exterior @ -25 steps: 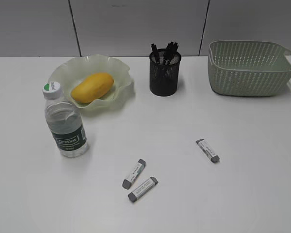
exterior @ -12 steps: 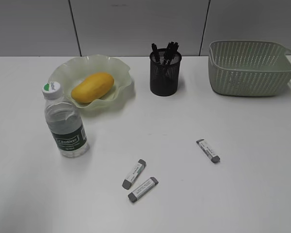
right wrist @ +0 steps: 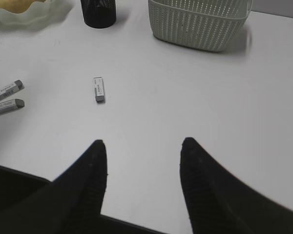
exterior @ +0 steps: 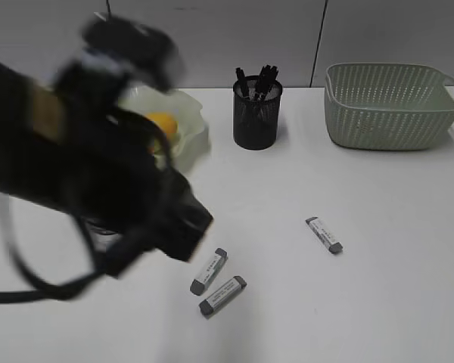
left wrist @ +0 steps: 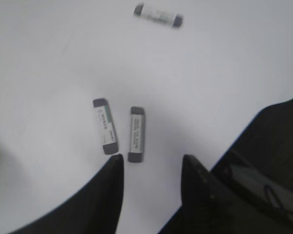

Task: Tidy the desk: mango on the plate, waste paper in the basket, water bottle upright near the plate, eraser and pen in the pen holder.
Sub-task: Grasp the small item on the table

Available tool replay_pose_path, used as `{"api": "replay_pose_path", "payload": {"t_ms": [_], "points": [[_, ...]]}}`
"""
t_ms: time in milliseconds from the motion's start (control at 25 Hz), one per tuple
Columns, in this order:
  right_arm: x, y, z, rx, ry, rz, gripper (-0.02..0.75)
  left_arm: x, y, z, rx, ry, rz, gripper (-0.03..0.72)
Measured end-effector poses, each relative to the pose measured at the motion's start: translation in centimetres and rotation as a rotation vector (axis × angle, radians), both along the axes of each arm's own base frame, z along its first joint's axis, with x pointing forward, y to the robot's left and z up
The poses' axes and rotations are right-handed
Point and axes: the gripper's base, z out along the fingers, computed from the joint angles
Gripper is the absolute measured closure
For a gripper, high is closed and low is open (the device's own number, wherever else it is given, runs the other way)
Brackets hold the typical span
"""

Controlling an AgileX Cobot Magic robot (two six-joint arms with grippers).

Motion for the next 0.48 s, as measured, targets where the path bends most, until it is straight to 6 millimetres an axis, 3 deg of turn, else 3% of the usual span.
{"api": "replay_pose_path", "payload": {"t_ms": [120, 240, 360, 480], "points": [[0.0, 0.0, 0.0, 0.001, -0.002, 0.0, 0.344, 2.2, -2.9, -5.0, 0.168, 0.073, 0.058, 0.284], [0.0, 0.0, 0.0, 0.001, -0.002, 0.0, 0.35, 4.5, -4.8, -8.0, 0.236, 0.097, 0.083, 0.174], [0.0, 0.0, 0.0, 0.001, -0.002, 0.0, 0.356, 6.2, -6.0, -9.9, 0.268, 0.106, 0.096, 0.169], [0.0, 0.0, 0.0, 0.001, -0.002, 0.0, 0.356, 7.9, -6.4, -11.7, 0.292, 0.125, 0.123, 0.211]]}}
